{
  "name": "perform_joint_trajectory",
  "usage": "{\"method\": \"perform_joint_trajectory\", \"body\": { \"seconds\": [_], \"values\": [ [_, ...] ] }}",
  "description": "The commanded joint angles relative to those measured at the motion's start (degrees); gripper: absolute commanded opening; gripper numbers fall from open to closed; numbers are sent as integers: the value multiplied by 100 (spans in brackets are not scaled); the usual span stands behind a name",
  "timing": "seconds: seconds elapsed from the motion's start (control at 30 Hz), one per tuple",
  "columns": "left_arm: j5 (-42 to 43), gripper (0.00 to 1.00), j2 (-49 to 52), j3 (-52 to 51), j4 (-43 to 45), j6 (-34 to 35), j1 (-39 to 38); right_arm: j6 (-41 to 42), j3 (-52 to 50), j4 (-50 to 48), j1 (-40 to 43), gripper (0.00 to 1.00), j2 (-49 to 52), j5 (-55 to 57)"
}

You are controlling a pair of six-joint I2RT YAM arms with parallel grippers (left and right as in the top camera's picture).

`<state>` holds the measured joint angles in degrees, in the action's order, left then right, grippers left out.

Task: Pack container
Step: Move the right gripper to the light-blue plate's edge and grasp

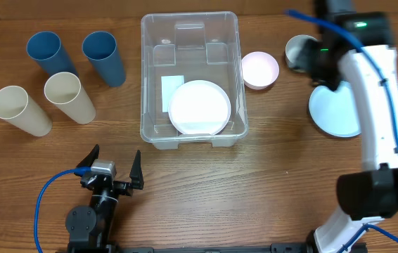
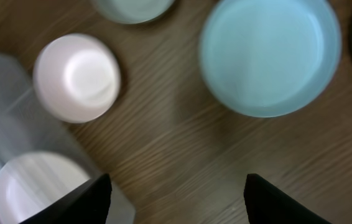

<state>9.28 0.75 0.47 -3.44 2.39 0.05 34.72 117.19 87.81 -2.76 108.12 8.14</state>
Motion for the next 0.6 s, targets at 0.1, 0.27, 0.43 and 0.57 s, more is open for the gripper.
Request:
{"method": "perform_joint_trajectory", "body": {
  "seconds": [0.1, 0.27, 0.43, 0.57],
  "values": [
    [66, 100, -44, -20, 4, -50, 39, 542, -1554, -592, 1515, 71, -63, -133],
    [66, 100, -44, -20, 4, -50, 39, 540, -2951, -1628, 2020, 69, -63, -442],
    [66, 100, -44, -20, 4, -50, 39, 629, -3908, -2610, 2090, 69, -63, -463],
    [66, 100, -44, -20, 4, -50, 39, 807, -4422, -3213, 2090, 66, -63, -549]
  ]
}}
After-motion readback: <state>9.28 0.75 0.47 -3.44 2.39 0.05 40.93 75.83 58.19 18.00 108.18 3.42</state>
